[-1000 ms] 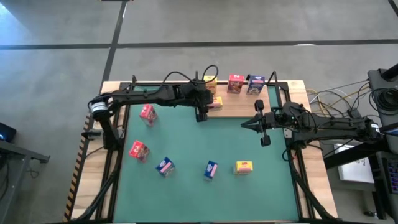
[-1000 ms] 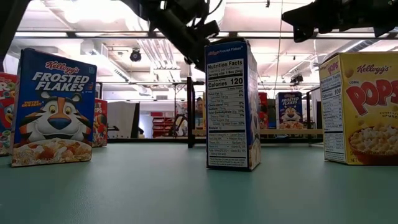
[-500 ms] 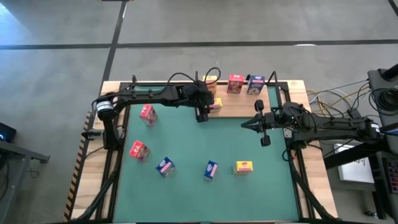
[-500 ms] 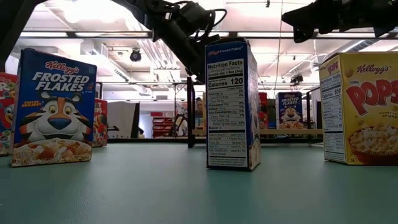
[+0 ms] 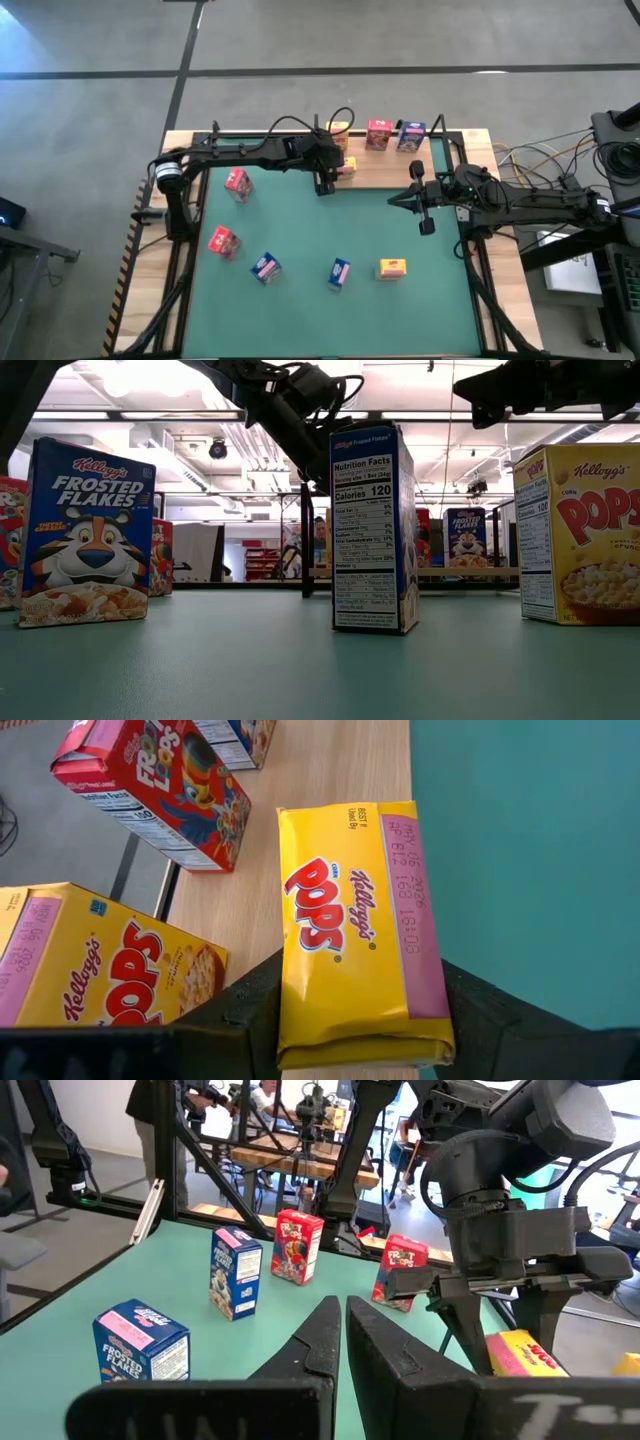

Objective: Stack cereal on shelf
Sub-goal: Put the left yellow cereal box on the shelf aligned with the other yellow cereal box

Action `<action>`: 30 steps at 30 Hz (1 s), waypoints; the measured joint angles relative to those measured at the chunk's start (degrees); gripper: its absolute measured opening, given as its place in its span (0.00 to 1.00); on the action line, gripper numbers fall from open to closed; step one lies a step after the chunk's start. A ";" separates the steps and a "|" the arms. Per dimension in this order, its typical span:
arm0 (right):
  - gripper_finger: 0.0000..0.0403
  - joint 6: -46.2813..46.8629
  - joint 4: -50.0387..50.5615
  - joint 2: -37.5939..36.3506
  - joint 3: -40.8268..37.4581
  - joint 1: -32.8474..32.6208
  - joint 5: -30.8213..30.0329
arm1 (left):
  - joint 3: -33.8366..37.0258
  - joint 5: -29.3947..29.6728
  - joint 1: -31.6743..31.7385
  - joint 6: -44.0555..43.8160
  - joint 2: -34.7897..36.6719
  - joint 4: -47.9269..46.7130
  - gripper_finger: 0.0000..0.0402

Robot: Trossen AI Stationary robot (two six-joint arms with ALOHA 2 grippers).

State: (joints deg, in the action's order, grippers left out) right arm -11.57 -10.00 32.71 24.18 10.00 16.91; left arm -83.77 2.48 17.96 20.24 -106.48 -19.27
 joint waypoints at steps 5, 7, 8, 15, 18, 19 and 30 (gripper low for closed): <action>0.03 0.00 0.00 0.00 0.00 0.00 0.02 | 0.00 0.00 0.32 0.03 0.00 0.15 0.47; 0.03 0.01 0.00 0.00 0.00 0.00 0.02 | 0.00 0.23 0.36 0.03 0.00 0.29 0.50; 0.03 0.02 0.00 0.00 0.00 0.00 0.01 | 0.00 0.75 0.36 0.03 -0.02 0.37 0.51; 0.03 0.02 0.02 0.00 0.00 0.00 0.00 | 0.00 2.58 0.41 0.05 -0.02 0.44 0.58; 0.03 0.01 0.08 0.00 0.00 0.00 0.01 | 0.02 2.57 0.35 0.05 0.31 0.41 0.60; 0.03 0.01 0.08 0.00 0.00 0.00 0.01 | 0.02 2.56 0.30 0.05 0.61 0.35 0.60; 0.03 1.82 -0.10 0.00 0.00 0.04 -1.32 | 0.04 2.56 -1.22 -0.47 7.34 -1.91 0.60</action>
State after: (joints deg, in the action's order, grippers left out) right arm -9.76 -10.10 32.71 24.18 10.04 15.59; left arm -83.72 5.04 16.74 19.78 -99.14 -21.18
